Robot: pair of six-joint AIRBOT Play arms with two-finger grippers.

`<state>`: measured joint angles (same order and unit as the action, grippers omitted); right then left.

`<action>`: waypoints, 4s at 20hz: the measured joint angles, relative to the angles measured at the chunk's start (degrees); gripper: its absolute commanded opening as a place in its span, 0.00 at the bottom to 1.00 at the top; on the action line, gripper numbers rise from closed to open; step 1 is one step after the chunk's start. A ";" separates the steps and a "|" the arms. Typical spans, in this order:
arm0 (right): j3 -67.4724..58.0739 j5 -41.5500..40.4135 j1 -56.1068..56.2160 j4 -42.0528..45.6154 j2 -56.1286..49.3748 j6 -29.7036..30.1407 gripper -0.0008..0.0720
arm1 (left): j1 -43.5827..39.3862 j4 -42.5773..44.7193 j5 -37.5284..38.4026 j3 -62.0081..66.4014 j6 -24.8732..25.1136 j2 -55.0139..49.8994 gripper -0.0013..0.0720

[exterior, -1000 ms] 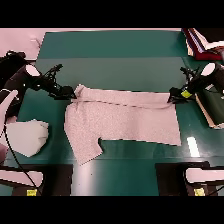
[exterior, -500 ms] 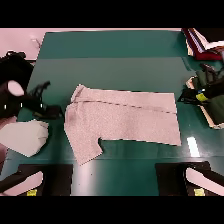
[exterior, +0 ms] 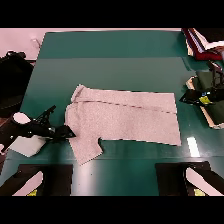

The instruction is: Fold the shirts.

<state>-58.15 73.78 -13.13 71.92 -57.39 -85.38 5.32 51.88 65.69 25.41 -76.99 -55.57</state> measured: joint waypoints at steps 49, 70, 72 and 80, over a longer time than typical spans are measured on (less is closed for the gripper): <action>-1.88 9.84 -4.26 4.50 -10.36 1.29 0.03 | -0.20 8.35 0.35 30.36 -0.33 -7.67 0.05; 1.05 -1.68 -13.92 -11.45 -22.34 11.23 0.65 | -2.82 1.57 -3.15 43.04 -0.04 -23.04 0.05; 3.61 -0.68 -15.26 -15.39 -24.87 13.77 0.65 | -4.98 -0.09 -3.52 43.04 0.42 -23.04 0.05; 5.88 -5.51 -9.11 -27.02 -28.24 19.50 0.03 | -21.11 -1.88 -12.48 45.53 0.52 -27.65 0.05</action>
<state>-52.27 68.27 -22.24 44.91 -85.62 -65.89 -15.79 50.00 53.21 70.94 -76.47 -83.22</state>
